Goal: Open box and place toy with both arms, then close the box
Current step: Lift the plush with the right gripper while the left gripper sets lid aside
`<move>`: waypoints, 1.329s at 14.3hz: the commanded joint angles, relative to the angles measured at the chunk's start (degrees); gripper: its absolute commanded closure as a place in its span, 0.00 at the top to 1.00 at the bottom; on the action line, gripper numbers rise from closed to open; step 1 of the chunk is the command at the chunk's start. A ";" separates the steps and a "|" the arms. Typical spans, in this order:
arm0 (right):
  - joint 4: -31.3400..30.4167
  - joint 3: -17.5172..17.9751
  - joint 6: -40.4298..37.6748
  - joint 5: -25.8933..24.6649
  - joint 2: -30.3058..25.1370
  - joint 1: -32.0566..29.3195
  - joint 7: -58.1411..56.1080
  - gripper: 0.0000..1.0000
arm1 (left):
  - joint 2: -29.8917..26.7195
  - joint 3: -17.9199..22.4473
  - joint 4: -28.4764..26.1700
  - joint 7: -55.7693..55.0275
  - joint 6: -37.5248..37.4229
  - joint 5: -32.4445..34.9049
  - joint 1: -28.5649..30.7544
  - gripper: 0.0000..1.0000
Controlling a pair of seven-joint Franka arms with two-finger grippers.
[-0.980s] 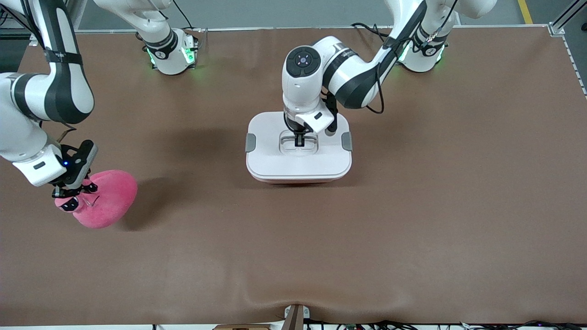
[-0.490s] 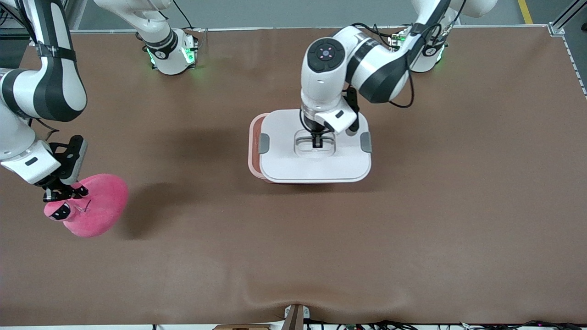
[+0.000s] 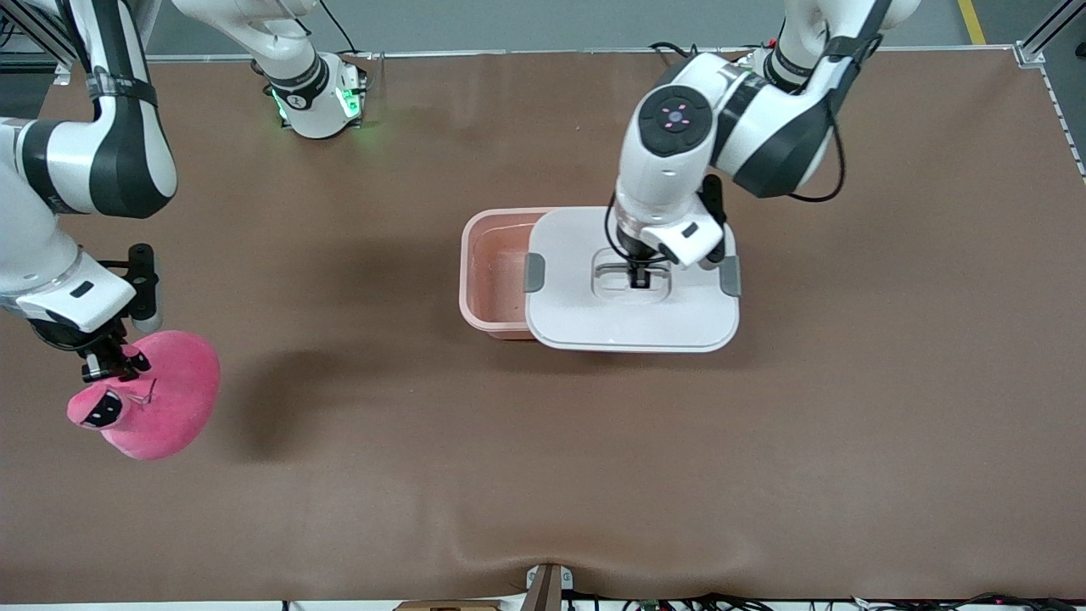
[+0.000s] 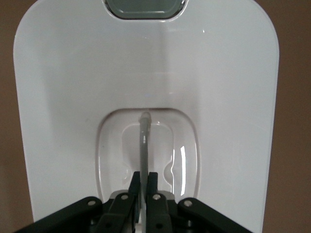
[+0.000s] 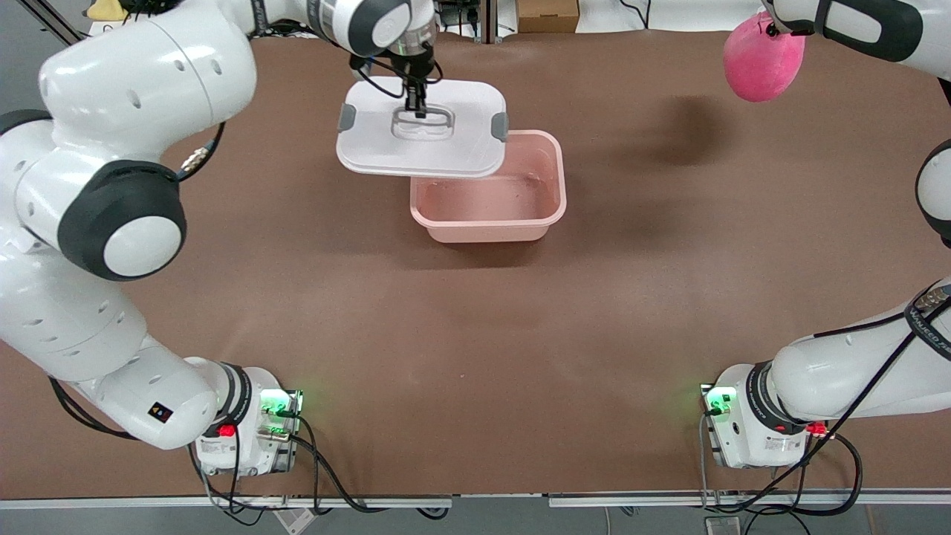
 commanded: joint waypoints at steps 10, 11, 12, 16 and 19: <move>14.70 -0.27 -3.08 -3.53 8.40 18.51 -7.52 0.00 | -11.00 -0.73 -11.27 18.30 -0.13 0.31 14.07 0.00; 15.13 -0.27 -5.88 -5.10 8.40 20.71 -4.80 0.00 | -11.43 -0.73 -11.71 19.53 -0.22 0.31 15.56 0.00; 15.92 -0.09 -8.87 -6.95 8.40 23.34 -1.81 0.00 | -12.22 -0.73 -12.41 21.37 -0.22 0.31 16.01 0.00; 17.77 -0.09 -19.34 -10.21 8.40 33.11 9.00 0.00 | -13.02 -0.73 -13.64 29.46 -0.22 0.22 21.45 0.00; 18.65 -0.09 -26.36 -10.30 8.31 38.29 16.82 0.00 | -13.63 -0.73 -14.26 32.37 -0.13 0.04 23.05 0.00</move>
